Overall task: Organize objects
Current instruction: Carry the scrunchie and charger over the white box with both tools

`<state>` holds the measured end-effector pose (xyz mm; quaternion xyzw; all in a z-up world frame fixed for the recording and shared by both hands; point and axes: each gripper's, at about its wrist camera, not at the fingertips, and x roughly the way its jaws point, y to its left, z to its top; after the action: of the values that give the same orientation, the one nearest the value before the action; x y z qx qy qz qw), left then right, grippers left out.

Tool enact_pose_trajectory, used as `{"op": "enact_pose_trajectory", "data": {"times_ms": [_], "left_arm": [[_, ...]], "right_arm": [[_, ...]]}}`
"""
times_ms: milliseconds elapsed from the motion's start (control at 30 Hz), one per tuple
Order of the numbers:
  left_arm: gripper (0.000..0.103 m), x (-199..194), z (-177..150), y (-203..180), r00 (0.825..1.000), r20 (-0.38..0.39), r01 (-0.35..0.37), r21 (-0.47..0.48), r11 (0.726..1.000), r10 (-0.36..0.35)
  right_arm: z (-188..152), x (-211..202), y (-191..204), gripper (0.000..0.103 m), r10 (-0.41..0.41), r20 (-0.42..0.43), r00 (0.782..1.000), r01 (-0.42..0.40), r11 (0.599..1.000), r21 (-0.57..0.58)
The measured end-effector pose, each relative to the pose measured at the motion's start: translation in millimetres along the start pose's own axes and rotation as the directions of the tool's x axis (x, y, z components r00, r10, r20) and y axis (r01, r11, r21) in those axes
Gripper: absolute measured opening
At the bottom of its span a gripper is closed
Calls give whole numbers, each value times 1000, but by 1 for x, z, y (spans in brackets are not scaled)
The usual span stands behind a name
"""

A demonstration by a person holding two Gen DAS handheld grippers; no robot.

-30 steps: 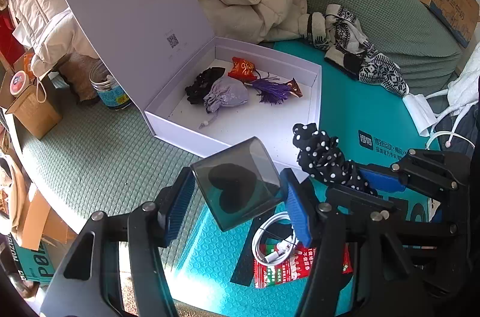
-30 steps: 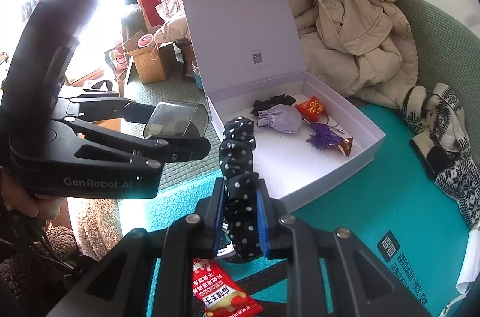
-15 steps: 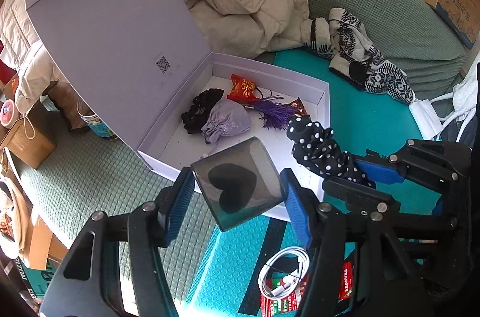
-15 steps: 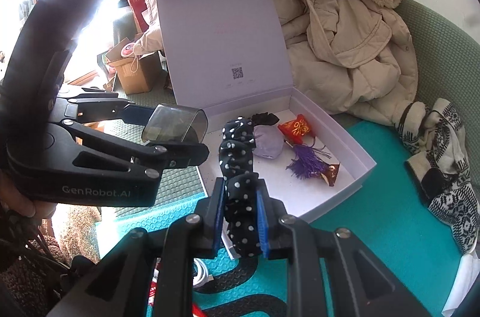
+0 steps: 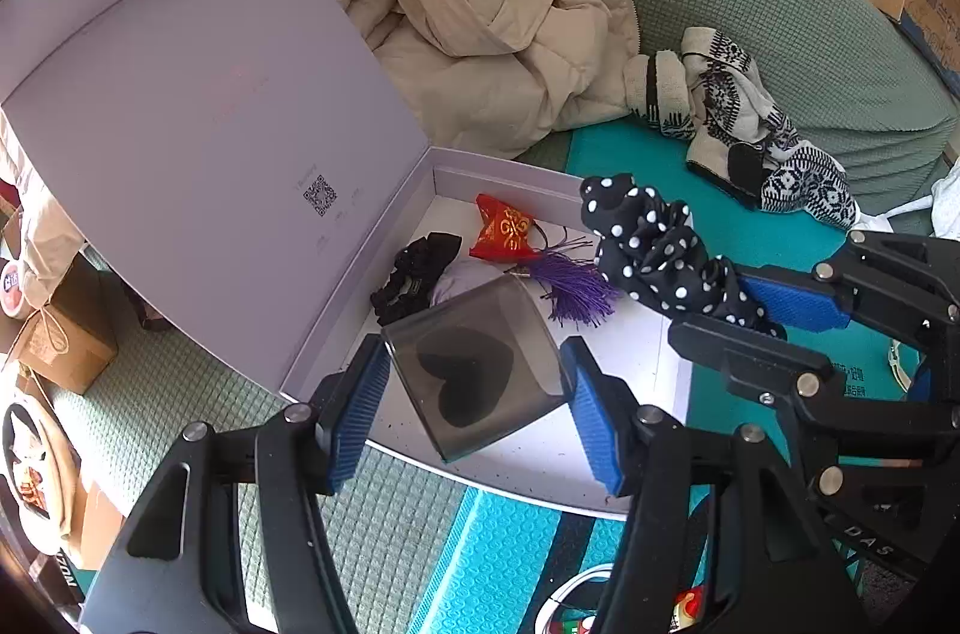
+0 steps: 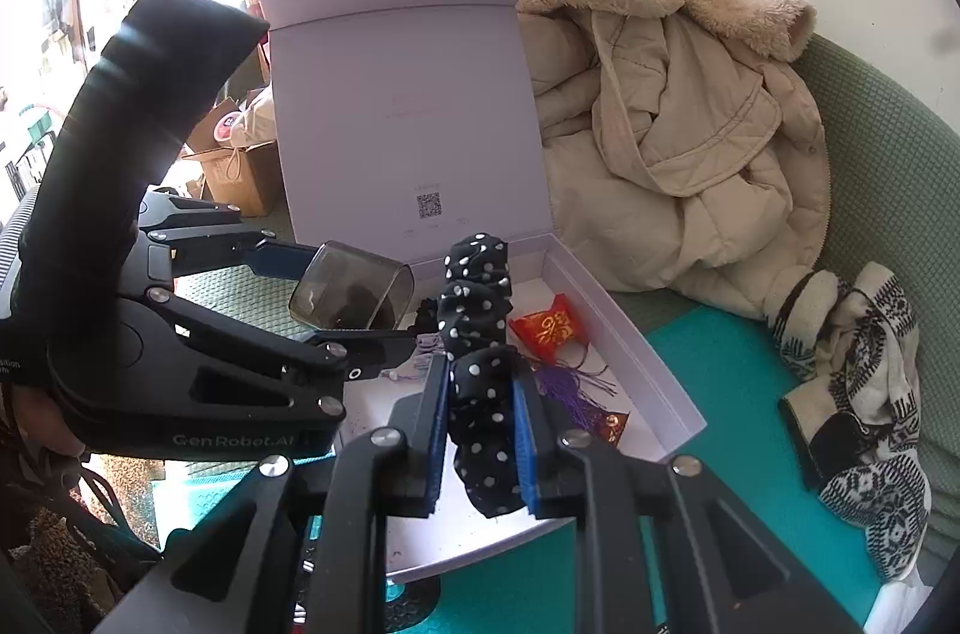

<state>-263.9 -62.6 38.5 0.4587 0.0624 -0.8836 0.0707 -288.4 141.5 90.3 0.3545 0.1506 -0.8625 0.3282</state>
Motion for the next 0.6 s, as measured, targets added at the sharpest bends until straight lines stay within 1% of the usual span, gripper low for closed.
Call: {"op": "enact_pose_trajectory", "data": {"times_ms": [133, 300, 400, 600], "left_arm": [[57, 10, 14, 2, 1000, 2, -13, 9, 1000, 13], [57, 28, 28, 5, 998, -1, -61, 31, 998, 61], [57, 37, 34, 6, 999, -5, -48, 39, 998, 48], [57, 54, 42, 3, 999, -4, -50, 63, 997, 50]], "right_arm": [[6, 8, -6, 18, -27, -4, 1000, 27, 1000, -2], [11, 16, -17, 18, -60, -5, 998, 60, 998, 27], [11, 25, -25, 18, -78, -15, 997, 78, 996, 47], [7, 45, -39, 18, -128, -34, 991, 131, 986, 102]]}}
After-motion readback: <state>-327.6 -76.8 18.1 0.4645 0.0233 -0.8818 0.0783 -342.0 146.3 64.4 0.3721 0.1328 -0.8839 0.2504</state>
